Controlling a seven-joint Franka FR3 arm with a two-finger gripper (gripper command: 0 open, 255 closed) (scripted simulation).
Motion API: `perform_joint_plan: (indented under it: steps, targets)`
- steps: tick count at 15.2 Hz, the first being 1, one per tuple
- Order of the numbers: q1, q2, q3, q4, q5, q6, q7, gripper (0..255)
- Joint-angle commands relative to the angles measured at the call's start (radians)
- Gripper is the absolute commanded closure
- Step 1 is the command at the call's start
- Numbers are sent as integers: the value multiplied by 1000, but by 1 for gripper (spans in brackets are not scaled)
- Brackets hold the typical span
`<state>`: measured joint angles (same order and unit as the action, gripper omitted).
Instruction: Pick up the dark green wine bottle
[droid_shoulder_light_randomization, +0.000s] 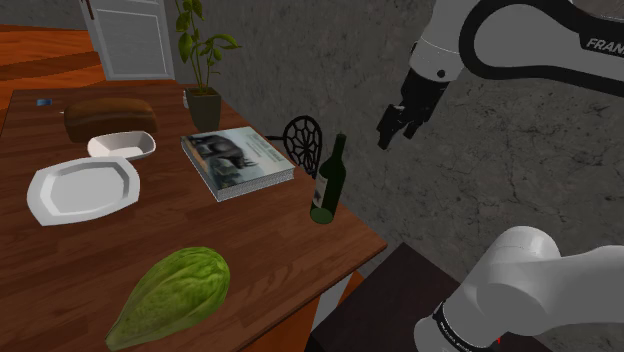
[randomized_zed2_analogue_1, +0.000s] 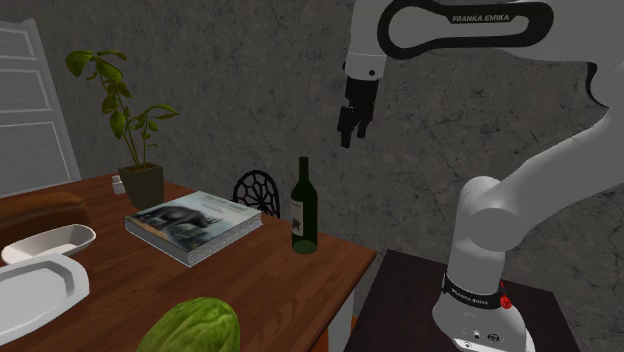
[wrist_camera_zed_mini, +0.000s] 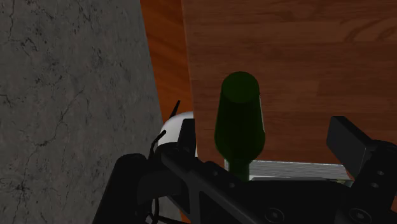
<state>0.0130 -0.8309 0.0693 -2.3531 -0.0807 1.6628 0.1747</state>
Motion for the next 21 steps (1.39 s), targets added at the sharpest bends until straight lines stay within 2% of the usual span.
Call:
perform_joint_plan:
  steps: [1, 8, 14, 15, 21]
  targets:
    - [0, 0, 0, 0, 0, 0, 0, 0]
    - [-13, 260, -55, 98, 9, 159, -41, 0]
    - [-16, 492, -96, 233, 39, 252, -84, 0]
    - [-16, 515, -99, 249, 43, 258, -89, 0]
    - [-17, 519, -100, 172, 42, 339, -87, 0]
